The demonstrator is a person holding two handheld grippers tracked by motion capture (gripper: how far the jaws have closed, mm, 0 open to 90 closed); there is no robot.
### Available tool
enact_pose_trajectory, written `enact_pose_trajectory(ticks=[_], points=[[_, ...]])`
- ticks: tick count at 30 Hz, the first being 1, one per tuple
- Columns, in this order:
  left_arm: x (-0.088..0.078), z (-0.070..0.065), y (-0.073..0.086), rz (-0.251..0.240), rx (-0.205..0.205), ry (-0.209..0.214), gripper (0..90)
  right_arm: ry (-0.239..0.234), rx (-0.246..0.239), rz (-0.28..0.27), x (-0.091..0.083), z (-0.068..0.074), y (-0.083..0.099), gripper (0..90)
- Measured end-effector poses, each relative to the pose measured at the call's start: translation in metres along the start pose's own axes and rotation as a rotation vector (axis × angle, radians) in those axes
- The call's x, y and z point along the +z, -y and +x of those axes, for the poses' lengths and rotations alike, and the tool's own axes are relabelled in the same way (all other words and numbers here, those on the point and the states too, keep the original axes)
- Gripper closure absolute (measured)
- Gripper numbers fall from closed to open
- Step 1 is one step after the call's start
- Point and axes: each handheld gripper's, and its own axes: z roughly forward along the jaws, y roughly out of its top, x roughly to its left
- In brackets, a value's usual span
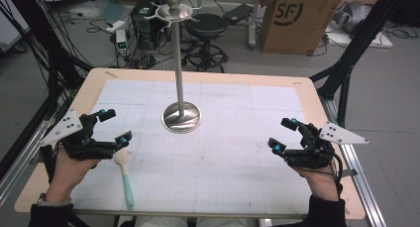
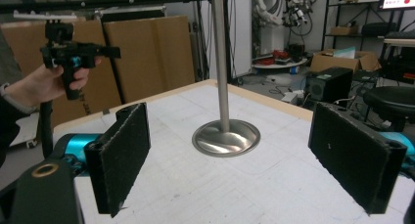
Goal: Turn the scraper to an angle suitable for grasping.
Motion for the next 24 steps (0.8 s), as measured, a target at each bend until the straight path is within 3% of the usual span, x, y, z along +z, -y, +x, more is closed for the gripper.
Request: enact_pose_trajectory(ticks=[7, 13, 17, 18, 21, 22, 23, 24], points=[[0.0, -0.001, 0.003, -0.011, 0.002, 0.016, 8.8, -0.003, -0.049, 0.021, 0.003, 0.003, -0.005, 14.6], [-0.005, -0.001, 0.008, -0.005, 0.018, 0.008, 8.8, -0.008, -0.039, 0.024, 0.007, 0.001, -0.006, 14.7], [-0.012, 0.002, 0.011, -0.012, 0.027, -0.004, 10.9, 0.002, -0.083, 0.069, 0.01, 0.0, -0.006, 14.8], [-0.016, 0.004, 0.013, -0.009, 0.028, 0.001, 13.7, 0.003, -0.094, 0.081, 0.012, -0.001, -0.006, 14.8], [-0.022, 0.005, 0.017, 0.026, 0.004, 0.009, 33.8, -0.009, -0.109, 0.106, 0.017, -0.001, -0.005, 14.8], [-0.024, 0.005, 0.019, 0.035, 0.013, 0.008, 33.8, -0.009, -0.109, 0.106, 0.017, -0.001, -0.005, 14.8], [-0.026, 0.005, 0.021, 0.044, 0.018, 0.005, 45.4, -0.011, -0.106, 0.101, 0.019, -0.002, -0.005, 14.8], [-0.028, 0.004, 0.023, 0.056, 0.023, 0.004, 50.9, -0.01, -0.103, 0.1, 0.019, -0.003, -0.006, 14.8]])
